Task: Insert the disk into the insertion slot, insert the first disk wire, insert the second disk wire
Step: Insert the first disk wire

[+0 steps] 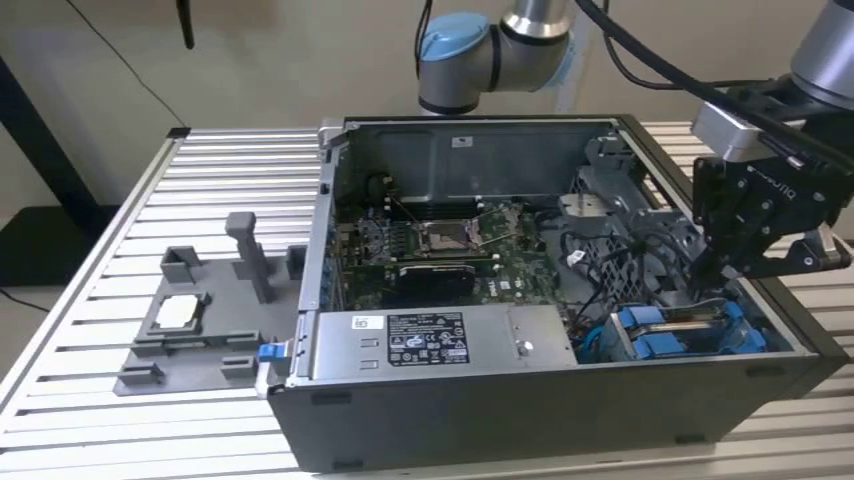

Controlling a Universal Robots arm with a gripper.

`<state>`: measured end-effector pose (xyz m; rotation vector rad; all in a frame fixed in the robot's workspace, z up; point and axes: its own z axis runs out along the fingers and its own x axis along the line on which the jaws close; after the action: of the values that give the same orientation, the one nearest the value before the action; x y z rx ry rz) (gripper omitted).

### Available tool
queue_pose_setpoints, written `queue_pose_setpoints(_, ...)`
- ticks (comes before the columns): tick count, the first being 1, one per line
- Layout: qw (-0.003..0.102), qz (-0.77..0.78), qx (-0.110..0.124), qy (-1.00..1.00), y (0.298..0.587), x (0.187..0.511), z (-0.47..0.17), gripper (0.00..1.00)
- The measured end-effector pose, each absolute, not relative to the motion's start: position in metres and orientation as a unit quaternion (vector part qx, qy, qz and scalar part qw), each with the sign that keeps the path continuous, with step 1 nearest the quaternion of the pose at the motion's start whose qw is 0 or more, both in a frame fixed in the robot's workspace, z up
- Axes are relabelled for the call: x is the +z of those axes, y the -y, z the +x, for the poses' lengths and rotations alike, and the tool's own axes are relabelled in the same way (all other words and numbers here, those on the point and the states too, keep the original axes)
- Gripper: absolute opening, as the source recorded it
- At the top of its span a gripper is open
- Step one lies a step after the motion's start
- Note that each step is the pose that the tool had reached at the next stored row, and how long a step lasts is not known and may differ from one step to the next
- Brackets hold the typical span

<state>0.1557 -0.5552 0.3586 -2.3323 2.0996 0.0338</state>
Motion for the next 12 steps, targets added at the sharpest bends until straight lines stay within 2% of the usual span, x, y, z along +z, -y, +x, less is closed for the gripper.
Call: queue_pose_setpoints(12, 0.002, -0.706, 0.011, -0.708, 0.5601, 0.3488, 0.1558, 0.19)
